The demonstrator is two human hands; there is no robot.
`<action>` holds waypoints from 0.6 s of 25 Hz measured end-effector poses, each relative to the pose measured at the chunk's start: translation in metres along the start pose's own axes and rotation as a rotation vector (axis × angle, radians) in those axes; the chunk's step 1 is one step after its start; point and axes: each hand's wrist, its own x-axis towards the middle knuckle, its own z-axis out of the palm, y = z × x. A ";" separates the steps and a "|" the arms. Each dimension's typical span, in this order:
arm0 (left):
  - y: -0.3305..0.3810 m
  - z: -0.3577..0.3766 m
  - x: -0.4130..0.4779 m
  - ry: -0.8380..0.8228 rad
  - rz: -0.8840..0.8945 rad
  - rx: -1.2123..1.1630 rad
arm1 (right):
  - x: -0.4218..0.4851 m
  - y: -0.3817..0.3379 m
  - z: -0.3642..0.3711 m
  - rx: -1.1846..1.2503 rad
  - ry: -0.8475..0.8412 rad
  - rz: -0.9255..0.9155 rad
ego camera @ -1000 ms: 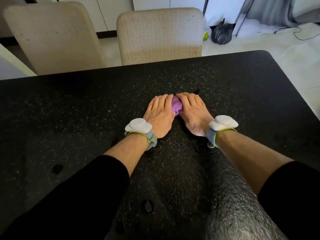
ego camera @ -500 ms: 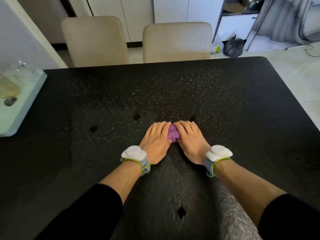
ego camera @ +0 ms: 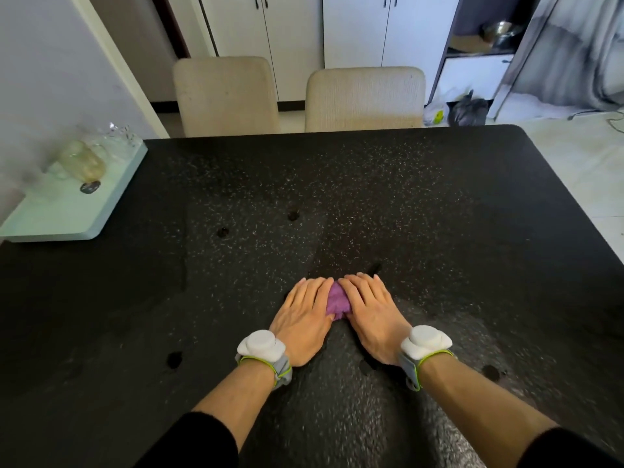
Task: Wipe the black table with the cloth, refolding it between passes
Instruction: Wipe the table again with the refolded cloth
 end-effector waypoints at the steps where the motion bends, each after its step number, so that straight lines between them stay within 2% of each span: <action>1: -0.001 0.000 0.002 0.011 0.006 0.009 | 0.002 0.000 0.001 -0.018 0.006 -0.006; 7: -0.039 -0.003 0.047 0.049 0.004 -0.015 | 0.058 0.011 -0.004 -0.013 0.032 0.016; 15: -0.121 -0.012 0.146 0.045 0.004 -0.049 | 0.179 0.037 -0.013 -0.007 0.035 0.051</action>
